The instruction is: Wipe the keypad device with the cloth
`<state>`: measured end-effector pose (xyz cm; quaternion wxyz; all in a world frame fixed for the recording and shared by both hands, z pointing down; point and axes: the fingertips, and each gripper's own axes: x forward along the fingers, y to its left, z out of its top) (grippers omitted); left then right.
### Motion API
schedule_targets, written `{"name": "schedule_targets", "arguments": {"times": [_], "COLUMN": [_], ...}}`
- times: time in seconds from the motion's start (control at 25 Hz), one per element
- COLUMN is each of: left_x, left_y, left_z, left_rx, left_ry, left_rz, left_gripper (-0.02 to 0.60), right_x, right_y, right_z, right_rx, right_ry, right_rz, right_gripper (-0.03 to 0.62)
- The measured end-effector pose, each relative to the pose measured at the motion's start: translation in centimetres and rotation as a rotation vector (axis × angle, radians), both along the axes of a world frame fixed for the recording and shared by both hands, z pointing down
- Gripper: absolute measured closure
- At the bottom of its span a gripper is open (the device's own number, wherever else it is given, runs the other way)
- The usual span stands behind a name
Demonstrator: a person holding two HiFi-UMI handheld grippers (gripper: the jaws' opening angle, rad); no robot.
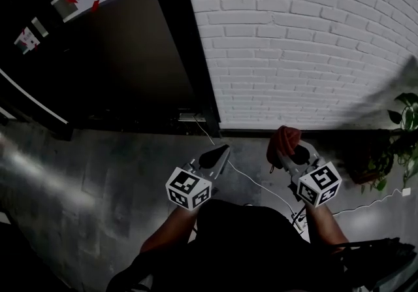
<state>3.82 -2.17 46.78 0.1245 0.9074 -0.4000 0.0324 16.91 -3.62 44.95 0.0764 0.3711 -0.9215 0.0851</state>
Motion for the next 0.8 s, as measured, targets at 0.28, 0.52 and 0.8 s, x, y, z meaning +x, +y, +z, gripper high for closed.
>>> {"name": "schedule_targets", "arguments": {"times": [0.28, 0.52, 0.8], "left_x": [-0.6, -1.2, -1.0], "left_y": [0.7, 1.0, 1.4], "left_z": [-1.0, -0.9, -0.6], "left_rx": [0.021, 0.02, 0.017], "left_ry": [-0.025, -0.025, -0.018], "left_rz": [-0.013, -0.026, -0.022], "left_gripper": [0.565, 0.565, 0.565], "right_x": [-1.0, -1.0, -1.4], "right_y": [1.1, 1.2, 1.2], "right_z": [0.0, 0.5, 0.5], "right_rx": [0.004, -0.013, -0.012], "right_ry": [-0.027, -0.024, -0.025], "right_rz": [-0.02, -0.008, -0.014], "right_gripper": [0.528, 0.528, 0.528]}}
